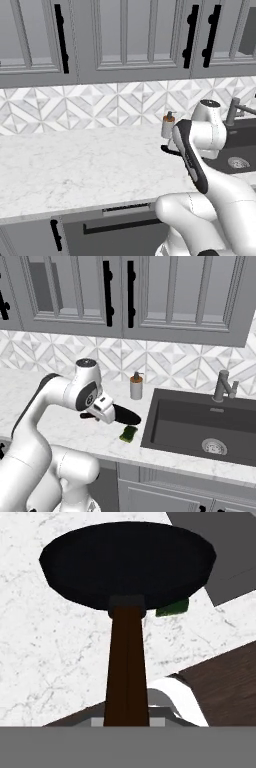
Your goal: Pick the pan and sponge and place them into the sink. Then turn on the water.
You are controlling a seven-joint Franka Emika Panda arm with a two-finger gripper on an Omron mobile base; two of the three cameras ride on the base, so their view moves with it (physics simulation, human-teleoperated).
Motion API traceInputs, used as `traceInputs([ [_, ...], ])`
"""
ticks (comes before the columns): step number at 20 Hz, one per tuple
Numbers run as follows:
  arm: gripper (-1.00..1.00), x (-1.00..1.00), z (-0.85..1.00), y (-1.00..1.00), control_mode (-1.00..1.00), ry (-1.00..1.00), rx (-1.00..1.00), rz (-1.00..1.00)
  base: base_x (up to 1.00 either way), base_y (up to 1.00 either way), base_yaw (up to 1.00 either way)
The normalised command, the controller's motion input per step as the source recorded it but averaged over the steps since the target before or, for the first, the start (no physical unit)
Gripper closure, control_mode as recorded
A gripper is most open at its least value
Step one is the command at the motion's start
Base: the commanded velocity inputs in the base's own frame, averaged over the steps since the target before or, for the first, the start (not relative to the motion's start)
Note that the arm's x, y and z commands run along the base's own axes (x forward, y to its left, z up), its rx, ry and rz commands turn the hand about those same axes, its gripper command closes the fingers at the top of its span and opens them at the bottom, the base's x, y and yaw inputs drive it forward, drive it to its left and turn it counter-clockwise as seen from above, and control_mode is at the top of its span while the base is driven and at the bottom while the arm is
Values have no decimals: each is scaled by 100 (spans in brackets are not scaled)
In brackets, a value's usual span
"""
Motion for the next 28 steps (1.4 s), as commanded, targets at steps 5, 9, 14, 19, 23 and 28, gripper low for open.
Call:
traceInputs([
  [5,100,-2,41,-5,-100,-16,-3,-17,0,0,0],
  [9,100,0,11,-26,-100,-3,-4,-25,0,0,0],
  [14,100,6,12,-48,-100,10,-2,-35,0,0,0],
  [19,100,21,18,-65,-100,17,0,-36,0,0,0],
  [23,100,30,4,-72,-100,15,0,-29,0,0,0],
  [28,100,48,0,-50,-100,3,0,-2,0,0,0],
])
